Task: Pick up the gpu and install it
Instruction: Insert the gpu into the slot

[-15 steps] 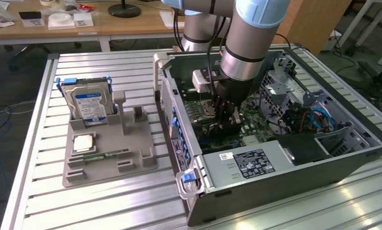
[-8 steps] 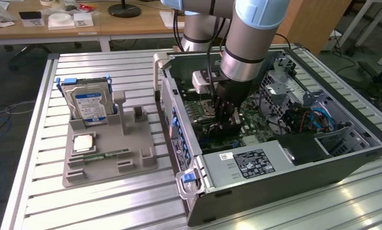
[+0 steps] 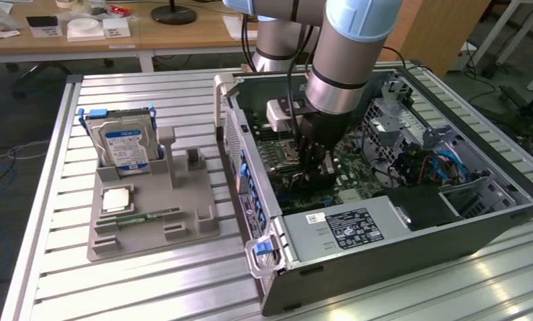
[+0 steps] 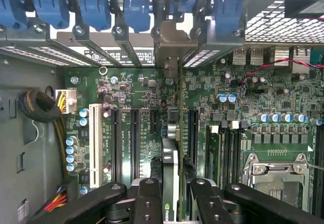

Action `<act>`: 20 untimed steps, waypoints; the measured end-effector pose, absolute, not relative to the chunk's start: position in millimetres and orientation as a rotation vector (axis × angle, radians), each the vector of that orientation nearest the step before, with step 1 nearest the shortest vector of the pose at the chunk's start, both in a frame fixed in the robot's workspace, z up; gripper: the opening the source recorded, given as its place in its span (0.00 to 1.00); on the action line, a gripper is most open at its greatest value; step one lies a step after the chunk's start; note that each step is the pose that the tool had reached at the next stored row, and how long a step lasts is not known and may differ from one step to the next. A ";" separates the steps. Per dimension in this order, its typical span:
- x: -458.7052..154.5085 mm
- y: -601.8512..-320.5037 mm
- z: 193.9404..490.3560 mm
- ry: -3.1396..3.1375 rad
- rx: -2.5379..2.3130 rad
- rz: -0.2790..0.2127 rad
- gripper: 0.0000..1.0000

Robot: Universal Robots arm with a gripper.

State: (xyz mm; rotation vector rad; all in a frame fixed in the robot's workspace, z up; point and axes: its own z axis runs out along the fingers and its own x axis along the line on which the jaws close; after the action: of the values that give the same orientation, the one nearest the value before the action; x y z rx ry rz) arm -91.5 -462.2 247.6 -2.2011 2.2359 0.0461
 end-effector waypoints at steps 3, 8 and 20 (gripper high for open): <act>-91.7 -462.1 247.6 2.236 -2.201 0.046 0.26; -92.5 -461.8 247.7 2.236 -2.201 0.046 0.26; -93.4 -461.8 247.4 2.237 -2.200 0.046 0.34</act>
State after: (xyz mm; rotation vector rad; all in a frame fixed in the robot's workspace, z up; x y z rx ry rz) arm -93.4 -461.8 247.4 -2.1996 2.2366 0.0464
